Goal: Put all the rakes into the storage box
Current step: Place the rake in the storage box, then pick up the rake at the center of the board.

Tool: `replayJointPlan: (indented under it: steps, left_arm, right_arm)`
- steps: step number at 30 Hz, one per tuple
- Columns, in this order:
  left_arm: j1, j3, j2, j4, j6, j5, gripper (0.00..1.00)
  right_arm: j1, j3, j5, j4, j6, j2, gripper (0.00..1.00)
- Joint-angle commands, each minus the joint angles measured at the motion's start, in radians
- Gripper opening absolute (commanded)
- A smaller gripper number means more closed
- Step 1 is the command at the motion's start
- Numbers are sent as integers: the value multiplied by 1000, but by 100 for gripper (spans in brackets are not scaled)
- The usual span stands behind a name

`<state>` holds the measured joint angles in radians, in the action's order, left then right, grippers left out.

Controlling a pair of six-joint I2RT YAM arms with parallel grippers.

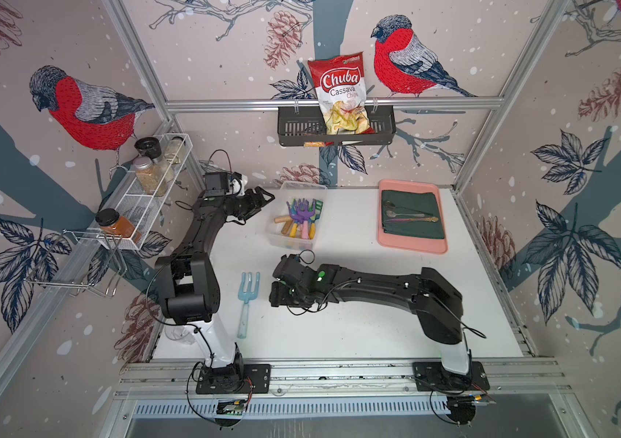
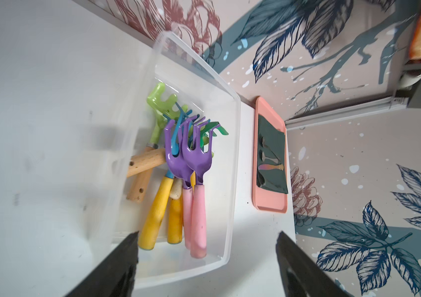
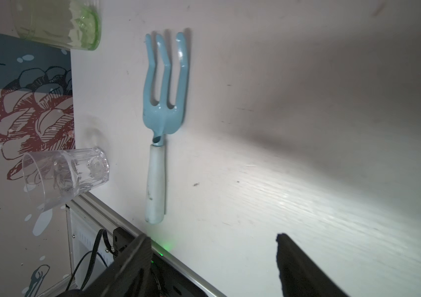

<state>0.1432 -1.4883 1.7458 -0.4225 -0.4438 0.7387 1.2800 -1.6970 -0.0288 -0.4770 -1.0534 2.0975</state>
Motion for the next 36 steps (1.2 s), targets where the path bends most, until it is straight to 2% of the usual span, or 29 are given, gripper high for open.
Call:
replayJointPlan:
  steps: [1, 4, 7, 11, 22, 28, 32, 36]
  left_arm:
    - [65, 57, -72, -49, 40, 32, 84]
    - [120, 128, -136, -67, 56, 50, 84]
    - [147, 200, -195, -32, 34, 68, 85]
    - [151, 248, -232, -3, 17, 82, 85]
    - [167, 316, -284, 14, 14, 97, 85]
    - [170, 342, -307, 27, 5, 105, 85]
    - [170, 353, -310, 28, 11, 107, 85]
    - [171, 364, -305, 30, 19, 111, 85]
  right_arm:
    - [39, -192, 53, -132, -10, 132, 78]
    - [60, -382, 73, -221, 9, 259, 77]
    - [67, -476, 74, -258, 25, 332, 76]
    - [69, -489, 52, -220, 34, 369, 72]
    - [79, -561, -21, -151, 68, 456, 71]
    - [81, -713, 37, -323, 75, 560, 65]
    - [81, -710, 100, -407, 91, 565, 57]
    - [81, -710, 149, -483, 107, 566, 57]
